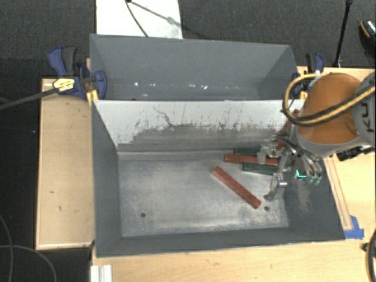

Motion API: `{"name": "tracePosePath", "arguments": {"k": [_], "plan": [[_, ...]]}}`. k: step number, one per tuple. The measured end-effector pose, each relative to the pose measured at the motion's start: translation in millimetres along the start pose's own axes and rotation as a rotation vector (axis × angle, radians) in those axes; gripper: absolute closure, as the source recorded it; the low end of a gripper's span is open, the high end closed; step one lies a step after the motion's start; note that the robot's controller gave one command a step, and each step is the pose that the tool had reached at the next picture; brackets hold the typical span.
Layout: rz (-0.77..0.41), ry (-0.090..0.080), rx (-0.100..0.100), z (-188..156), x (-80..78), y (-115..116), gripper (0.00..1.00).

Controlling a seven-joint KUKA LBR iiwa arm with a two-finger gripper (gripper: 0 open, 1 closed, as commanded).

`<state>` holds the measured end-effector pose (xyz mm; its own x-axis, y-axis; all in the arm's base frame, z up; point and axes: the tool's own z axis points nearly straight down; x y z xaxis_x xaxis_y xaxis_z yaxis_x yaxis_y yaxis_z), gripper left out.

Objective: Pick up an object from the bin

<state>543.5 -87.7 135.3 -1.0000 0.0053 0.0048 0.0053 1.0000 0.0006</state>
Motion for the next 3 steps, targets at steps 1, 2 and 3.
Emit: {"name": "tracePosePath", "arguments": {"k": [1,2,3], "plan": [[-0.219,-0.005,0.000,66,48.3,8,0.00],[-0.027,-0.003,-0.002,65,51.7,51,0.00],[-0.430,-0.011,-0.001,50,17.0,132,0.00]]}}
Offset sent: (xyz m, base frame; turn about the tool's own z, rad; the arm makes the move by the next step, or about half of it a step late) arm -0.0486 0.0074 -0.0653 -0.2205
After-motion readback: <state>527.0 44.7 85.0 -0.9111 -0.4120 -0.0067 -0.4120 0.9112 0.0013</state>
